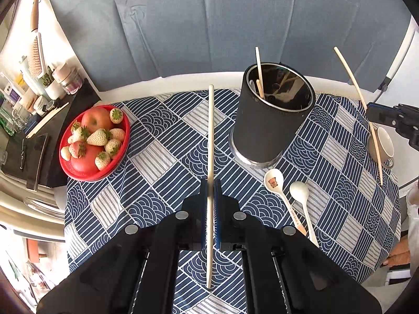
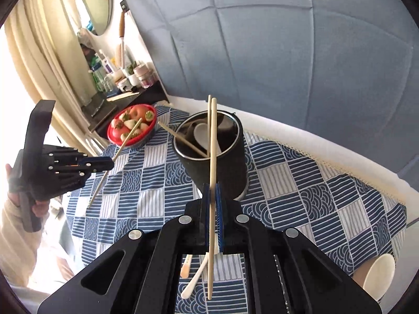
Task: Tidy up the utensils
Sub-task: 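Lift the chopsticks upright with both grippers and carry them toward the black holder, then lower the chopsticks into the black holder and open both grippers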
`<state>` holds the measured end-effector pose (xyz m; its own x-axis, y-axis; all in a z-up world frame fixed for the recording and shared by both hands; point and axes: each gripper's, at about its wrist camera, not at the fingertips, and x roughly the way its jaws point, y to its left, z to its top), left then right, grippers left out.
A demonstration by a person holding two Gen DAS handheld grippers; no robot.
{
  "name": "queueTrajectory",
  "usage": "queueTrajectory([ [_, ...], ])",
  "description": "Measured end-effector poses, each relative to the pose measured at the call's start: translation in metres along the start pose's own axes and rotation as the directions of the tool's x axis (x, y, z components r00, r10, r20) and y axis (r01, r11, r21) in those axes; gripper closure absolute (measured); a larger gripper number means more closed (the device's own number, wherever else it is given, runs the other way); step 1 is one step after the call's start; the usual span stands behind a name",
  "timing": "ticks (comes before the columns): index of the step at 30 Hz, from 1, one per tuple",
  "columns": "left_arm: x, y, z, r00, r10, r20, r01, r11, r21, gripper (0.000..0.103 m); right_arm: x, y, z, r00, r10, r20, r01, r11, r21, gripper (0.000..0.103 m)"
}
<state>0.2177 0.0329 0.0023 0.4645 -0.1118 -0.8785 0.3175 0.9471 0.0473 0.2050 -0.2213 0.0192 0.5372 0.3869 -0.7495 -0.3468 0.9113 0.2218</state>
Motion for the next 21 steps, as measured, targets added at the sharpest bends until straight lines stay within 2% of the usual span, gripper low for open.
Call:
queueTrajectory([
  [5,-0.001,0.006,0.019,1.000,0.005,0.016,-0.005,1.000,-0.018,0.098,-0.006,-0.007,0.011,0.999,-0.015,0.037,0.014,1.000,0.010,0.099],
  [12,-0.008,0.008,0.054,0.996,-0.015,0.086,0.018,0.999,-0.037,0.098,-0.013,-0.014,0.030,0.994,-0.011,0.113,0.010,1.000,0.007,0.099],
  [16,-0.012,-0.001,0.072,0.991,-0.041,0.127,0.042,0.999,-0.012,0.098,-0.015,-0.019,0.038,0.984,0.001,0.179,-0.001,1.000,-0.001,0.099],
  [19,-0.011,-0.005,0.084,0.987,-0.032,0.159,0.034,0.999,-0.011,0.098,-0.014,-0.022,0.044,0.976,0.026,0.215,-0.029,1.000,0.009,0.099],
  [21,-0.010,-0.005,0.093,0.980,-0.058,0.191,0.063,0.998,-0.024,0.098,-0.012,-0.023,0.049,0.974,0.029,0.224,-0.032,0.999,0.011,0.098],
])
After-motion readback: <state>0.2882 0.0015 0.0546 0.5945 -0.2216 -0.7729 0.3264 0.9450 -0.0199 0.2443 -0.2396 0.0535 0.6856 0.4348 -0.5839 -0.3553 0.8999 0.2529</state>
